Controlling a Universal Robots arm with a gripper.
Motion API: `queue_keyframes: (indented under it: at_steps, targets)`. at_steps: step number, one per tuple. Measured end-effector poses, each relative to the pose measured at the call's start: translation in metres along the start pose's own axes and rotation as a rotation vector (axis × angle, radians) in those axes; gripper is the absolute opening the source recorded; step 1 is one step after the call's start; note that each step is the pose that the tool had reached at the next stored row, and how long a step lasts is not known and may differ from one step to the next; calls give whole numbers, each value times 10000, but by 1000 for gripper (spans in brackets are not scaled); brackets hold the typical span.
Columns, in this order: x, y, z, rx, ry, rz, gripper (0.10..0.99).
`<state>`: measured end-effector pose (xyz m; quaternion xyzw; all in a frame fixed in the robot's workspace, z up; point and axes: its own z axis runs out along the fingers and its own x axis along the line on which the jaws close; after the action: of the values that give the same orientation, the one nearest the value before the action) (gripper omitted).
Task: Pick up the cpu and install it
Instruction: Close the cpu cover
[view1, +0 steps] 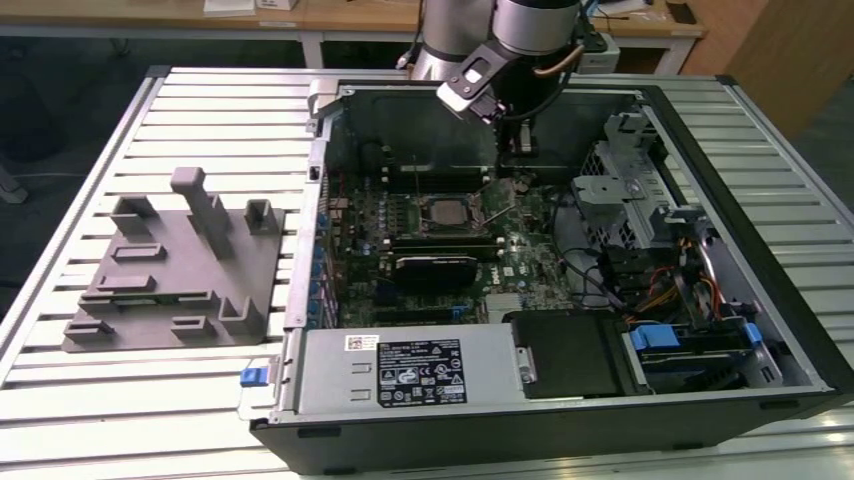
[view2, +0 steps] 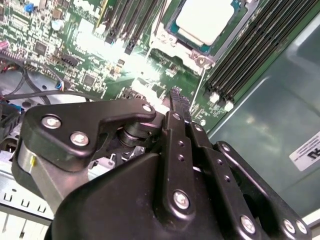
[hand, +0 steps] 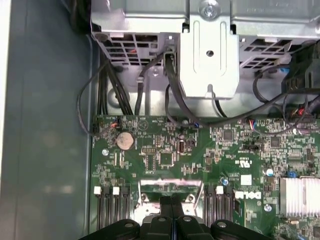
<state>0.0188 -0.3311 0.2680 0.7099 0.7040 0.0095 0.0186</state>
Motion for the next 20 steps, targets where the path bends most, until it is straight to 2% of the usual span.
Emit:
queue_keyframes:
  at_steps: [20]
  targets:
    - [22, 183, 10, 0, -1, 0, 106]
